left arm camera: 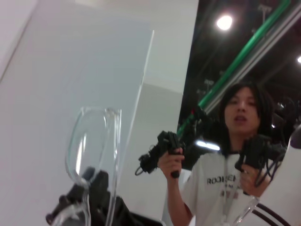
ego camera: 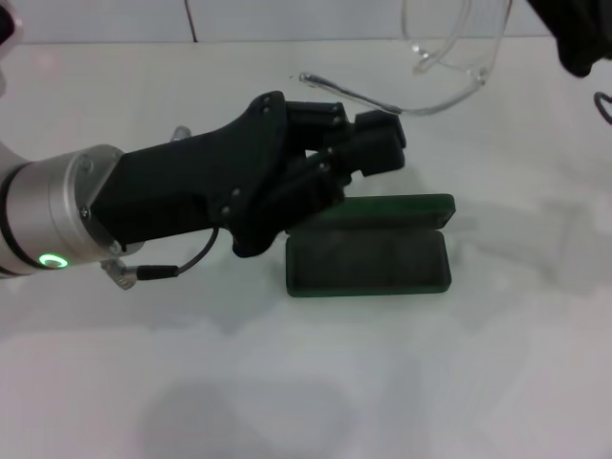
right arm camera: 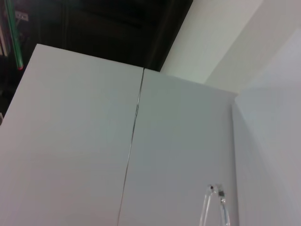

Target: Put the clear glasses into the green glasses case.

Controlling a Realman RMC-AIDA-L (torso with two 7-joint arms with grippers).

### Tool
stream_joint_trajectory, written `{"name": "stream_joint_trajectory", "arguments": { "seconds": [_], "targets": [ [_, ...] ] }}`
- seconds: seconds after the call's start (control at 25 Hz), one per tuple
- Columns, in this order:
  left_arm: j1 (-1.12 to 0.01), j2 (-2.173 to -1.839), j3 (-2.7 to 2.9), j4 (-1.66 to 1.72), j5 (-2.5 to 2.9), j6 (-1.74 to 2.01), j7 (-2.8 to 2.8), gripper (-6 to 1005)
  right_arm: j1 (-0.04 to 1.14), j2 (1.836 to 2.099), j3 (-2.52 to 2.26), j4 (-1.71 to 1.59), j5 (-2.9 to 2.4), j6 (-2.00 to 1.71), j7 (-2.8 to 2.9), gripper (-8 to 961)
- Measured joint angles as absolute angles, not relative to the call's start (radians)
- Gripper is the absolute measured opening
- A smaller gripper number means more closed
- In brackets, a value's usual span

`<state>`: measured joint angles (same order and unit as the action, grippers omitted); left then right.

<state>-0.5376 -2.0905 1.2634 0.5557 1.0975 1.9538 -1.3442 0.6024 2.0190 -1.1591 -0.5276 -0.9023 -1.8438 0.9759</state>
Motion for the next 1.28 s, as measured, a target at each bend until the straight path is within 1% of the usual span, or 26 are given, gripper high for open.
{"name": "stream_joint_trajectory", "arguments": {
  "seconds": [0.88, 1.28],
  "targets": [
    [-0.535, -2.093, 1.343, 0.493, 1.101, 1.964, -1.307, 111, 0.571, 2.015, -1.114, -0.520, -0.871, -1.885, 0.933, 42],
    [-0.563, -2.095, 1.396, 0.487, 0.984, 1.963, -1.222, 111, 0.607, 2.022, -1.160, -0.460, -0.899, -1.860, 0.895, 42]
  ]
}}
